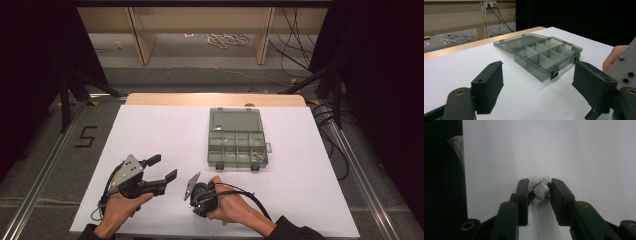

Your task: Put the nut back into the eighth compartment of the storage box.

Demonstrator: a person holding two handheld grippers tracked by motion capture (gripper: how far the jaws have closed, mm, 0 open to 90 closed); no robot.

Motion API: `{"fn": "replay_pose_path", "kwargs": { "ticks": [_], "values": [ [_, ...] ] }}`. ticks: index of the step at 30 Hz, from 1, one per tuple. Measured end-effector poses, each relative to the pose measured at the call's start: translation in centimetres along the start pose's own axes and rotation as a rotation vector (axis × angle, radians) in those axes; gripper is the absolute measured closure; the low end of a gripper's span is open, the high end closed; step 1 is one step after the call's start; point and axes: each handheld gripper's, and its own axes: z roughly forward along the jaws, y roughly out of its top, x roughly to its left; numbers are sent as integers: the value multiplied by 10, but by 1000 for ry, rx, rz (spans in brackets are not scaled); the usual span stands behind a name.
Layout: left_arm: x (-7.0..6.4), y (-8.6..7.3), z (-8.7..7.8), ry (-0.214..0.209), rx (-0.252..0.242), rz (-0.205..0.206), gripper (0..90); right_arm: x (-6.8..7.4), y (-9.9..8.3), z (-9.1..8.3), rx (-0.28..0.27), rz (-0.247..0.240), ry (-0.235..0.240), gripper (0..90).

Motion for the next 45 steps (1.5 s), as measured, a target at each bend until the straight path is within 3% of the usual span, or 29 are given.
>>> {"fn": "replay_pose_path", "kwargs": {
  "ticks": [1,2,3,12,14,17,19,20,26,27,42,45],
  "values": [
    [0,0,0,0,0,0,236,0,0,0,1,-2,-2,695],
    [0,0,0,0,0,0,236,0,0,0,4,-3,-1,793],
    [0,0,0,0,0,1,236,-1,0,0,-8,-22,5,789],
    [0,0,0,-2,-1,-1,236,-2,0,-1,-6,-43,1,790],
    [0,0,0,-2,-1,-1,237,-1,0,-2,5,-27,11,790],
    [0,0,0,2,-2,-6,236,-3,0,-7,-5,-49,-4,790],
    [0,0,0,3,-1,-6,236,-4,-1,-11,-6,-28,-4,790],
    [0,0,0,3,-1,-7,237,-6,-1,-14,-15,-49,-14,790],
    [0,0,0,2,-2,-7,236,-15,-8,-31,-34,-14,-37,790],
    [0,0,0,2,-2,-7,236,-18,-9,-33,-41,-26,-43,790],
    [0,0,0,2,-2,-7,236,-52,-38,-66,-59,81,-77,790],
    [0,0,0,2,-2,-7,237,-58,-43,-73,-71,101,-102,790]
  ]
}}
